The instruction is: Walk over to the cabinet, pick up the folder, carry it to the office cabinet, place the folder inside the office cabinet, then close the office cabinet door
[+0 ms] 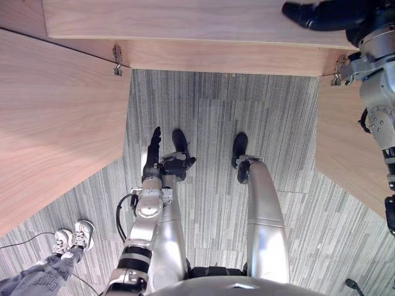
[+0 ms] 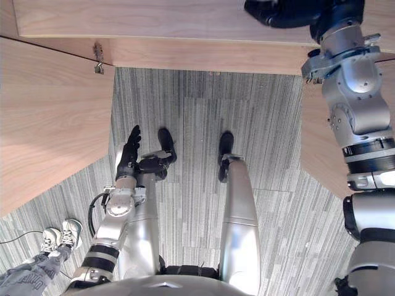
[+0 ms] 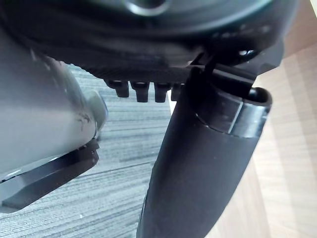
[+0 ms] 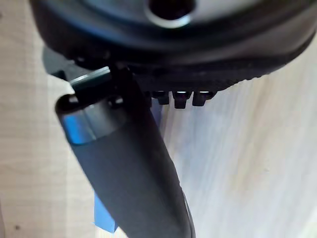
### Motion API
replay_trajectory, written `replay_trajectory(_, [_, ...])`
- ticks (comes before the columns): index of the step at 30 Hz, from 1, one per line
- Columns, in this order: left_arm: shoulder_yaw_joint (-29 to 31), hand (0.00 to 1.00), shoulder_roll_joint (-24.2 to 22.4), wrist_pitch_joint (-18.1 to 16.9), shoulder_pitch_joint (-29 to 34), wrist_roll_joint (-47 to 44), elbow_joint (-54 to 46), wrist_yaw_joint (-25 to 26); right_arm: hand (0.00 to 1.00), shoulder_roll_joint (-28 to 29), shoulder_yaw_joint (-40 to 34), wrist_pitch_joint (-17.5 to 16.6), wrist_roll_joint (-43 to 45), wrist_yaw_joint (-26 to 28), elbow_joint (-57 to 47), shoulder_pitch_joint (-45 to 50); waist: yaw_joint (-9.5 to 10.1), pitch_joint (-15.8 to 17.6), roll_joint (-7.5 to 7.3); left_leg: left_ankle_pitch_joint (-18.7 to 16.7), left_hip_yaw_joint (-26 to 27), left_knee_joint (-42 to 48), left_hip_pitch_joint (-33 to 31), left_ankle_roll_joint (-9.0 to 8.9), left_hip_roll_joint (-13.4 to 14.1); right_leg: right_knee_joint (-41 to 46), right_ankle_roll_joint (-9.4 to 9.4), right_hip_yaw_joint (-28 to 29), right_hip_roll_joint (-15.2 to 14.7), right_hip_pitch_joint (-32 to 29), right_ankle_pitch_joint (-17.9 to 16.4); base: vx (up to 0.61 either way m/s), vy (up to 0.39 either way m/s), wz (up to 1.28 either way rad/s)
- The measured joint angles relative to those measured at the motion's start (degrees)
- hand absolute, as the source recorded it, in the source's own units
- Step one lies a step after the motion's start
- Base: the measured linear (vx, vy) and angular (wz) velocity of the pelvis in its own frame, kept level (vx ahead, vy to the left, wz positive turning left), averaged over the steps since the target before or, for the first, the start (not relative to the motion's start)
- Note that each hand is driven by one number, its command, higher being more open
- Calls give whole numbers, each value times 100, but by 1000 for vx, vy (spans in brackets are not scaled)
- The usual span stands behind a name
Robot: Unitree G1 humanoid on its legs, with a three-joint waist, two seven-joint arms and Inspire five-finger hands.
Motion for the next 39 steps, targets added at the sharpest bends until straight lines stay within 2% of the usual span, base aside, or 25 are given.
replay_trajectory(3, [-1,100,1,-47,8,39,0,-68,100,-324,200,2,-618,71,-99,0,10,-2,-5,0,28,-20,20,0,2,-21,11,19,1,6,9,-11,46,-2])
replay_trajectory(7, [0,100,7,-63,14,112,-2,-161,100,-388,365,-1,-1454,113,-166,17,8,-7,-24,0,65,-94,120,1,12,-93,11,33,16,90,25,-7,47,-3])
replay_trajectory(11, [-3,100,50,-95,16,164,-35,-260,100,-487,457,-20,-1701,201,-217,42,8,-27,-63,1,80,-133,139,0,22,-132,10,36,28,101,30,3,37,-2])
replay_trajectory(15, [-10,100,56,-95,17,162,-37,-372,100,-500,508,-8,-1443,346,-218,113,9,-39,-86,2,83,-186,212,0,29,-195,8,21,38,181,31,8,43,0])
replay_trajectory(18, [-11,100,61,-95,18,162,-55,-473,100,-536,586,93,-778,678,-219,118,10,-51,-107,2,108,-253,313,0,27,-241,9,26,39,266,30,12,46,-1])
replay_trajectory(22, [-32,100,118,-95,33,162,-61,-574,100,-571,817,214,-61,1021,-232,111,5,-132,-252,2,198,-311,387,-1,77,-276,7,57,80,294,31,17,38,-6])
replay_trajectory(26, [-105,100,116,-95,37,162,-108,-670,100,-711,1001,281,365,1275,-315,131,8,-146,-277,3,229,-368,476,-3,96,-320,5,55,92,358,32,23,37,-2])
replay_trajectory(35, [-179,100,118,-98,144,158,-214,-740,100,-978,1164,354,551,1581,-640,397,41,-178,-281,2,246,-455,584,-9,106,-415,4,40,106,477,32,28,48,0])
replay_trajectory(39, [-180,100,110,-98,144,160,-238,-806,100,-987,852,328,554,1685,-986,966,97,-181,-281,2,247,-471,606,-10,106,-427,4,35,106,499,32,23,52,0])
